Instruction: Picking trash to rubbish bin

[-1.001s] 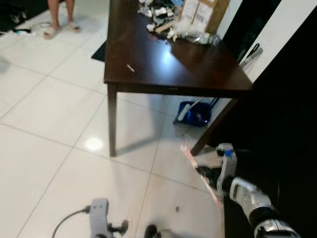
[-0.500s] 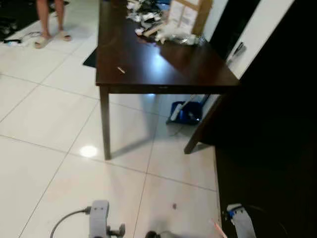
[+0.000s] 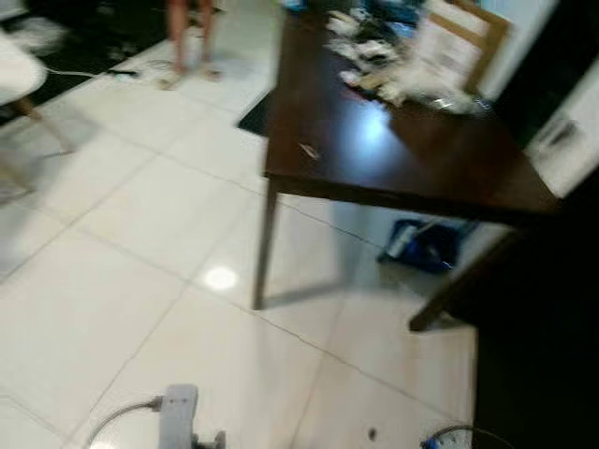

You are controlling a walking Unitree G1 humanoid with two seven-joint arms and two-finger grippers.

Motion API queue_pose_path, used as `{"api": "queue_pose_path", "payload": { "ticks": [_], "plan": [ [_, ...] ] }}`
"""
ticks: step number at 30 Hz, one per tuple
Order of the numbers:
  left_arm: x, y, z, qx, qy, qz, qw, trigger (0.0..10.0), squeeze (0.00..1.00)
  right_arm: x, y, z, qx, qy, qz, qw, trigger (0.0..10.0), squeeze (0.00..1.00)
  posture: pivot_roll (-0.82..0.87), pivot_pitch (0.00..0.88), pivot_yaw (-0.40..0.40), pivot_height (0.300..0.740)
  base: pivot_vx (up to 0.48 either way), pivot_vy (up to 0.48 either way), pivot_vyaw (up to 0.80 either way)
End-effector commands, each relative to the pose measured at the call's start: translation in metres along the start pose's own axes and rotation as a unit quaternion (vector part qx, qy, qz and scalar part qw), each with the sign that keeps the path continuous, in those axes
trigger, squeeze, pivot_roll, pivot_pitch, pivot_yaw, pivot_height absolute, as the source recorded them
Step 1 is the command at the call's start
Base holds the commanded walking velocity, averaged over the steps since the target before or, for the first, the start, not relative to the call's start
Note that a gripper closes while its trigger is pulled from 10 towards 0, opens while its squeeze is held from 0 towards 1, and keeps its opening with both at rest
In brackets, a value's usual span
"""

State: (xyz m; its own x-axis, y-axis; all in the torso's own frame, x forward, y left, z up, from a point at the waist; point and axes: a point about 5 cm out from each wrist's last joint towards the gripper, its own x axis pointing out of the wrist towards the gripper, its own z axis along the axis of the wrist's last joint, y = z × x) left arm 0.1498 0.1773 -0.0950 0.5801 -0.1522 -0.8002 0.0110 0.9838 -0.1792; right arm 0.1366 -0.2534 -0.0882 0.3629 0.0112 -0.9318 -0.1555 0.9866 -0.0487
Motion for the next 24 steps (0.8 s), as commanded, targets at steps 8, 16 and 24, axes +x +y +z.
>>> {"api": "queue_pose_path", "payload": {
  "ticks": [8,16,24],
  "plan": [
    [-0.003,-0.013,-0.027,-0.007,0.051,-0.014,0.999,10.0,0.0,-0.002,-0.003,-0.018,-0.013,0.033,-0.007,0.999,10.0,0.0,0.12,0.145,-0.133,0.74,0.0,0.0,0.77],
    [-0.002,-0.012,-0.025,-0.001,0.048,-0.01,0.999,10.0,0.0,-0.002,-0.004,-0.018,-0.028,0.038,-0.02,0.999,10.0,0.0,0.12,0.132,-0.131,0.74,0.0,0.0,0.77],
    [0.001,-0.014,-0.017,0.01,0.043,-0.008,0.999,10.0,0.0,-0.002,-0.014,0.005,-0.003,-0.017,-0.084,0.996,10.0,0.0,0.11,0.112,-0.124,0.74,0.0,0.0,0.77]
  ]
}}
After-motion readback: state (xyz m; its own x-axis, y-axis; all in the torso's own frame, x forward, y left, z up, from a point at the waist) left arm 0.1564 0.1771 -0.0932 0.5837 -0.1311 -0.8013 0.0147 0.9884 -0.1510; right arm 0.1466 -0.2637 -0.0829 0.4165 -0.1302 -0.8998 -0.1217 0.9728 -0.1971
